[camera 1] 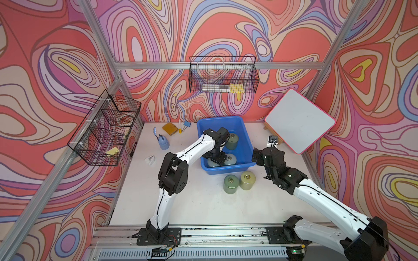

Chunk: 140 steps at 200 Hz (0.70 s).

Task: Take the tea canister out of the basket
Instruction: Pick up the tea canister from the basket.

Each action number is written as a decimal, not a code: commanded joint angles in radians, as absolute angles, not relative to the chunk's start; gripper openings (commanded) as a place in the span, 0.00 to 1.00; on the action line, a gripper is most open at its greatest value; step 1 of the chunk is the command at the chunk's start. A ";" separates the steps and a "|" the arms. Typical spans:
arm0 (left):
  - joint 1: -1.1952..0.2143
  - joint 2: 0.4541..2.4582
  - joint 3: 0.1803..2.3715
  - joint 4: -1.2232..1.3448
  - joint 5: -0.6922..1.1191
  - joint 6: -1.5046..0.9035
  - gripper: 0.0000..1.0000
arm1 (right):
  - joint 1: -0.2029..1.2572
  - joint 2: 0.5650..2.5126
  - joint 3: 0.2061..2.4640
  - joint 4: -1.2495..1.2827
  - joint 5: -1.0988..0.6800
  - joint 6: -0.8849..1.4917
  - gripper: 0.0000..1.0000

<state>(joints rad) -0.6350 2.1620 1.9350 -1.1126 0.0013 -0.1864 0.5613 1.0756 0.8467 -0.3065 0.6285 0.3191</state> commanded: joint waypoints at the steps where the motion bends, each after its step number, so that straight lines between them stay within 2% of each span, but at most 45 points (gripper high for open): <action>1: -0.616 2.207 1.911 -1.157 0.003 -0.189 0.73 | 0.555 1.065 0.848 -0.308 0.626 0.319 0.98; 38: -0.614 2.193 1.908 -1.127 -0.031 -0.205 0.61 | 0.555 1.063 0.848 -0.308 0.625 0.321 0.98; 90: -0.576 2.180 1.945 -1.084 -0.052 -0.227 0.55 | 0.555 1.063 0.848 -0.308 0.624 0.320 0.98; 140: -0.565 2.197 2.003 -1.079 -0.057 -0.229 0.53 | 0.554 1.068 0.848 -0.305 0.624 0.320 0.98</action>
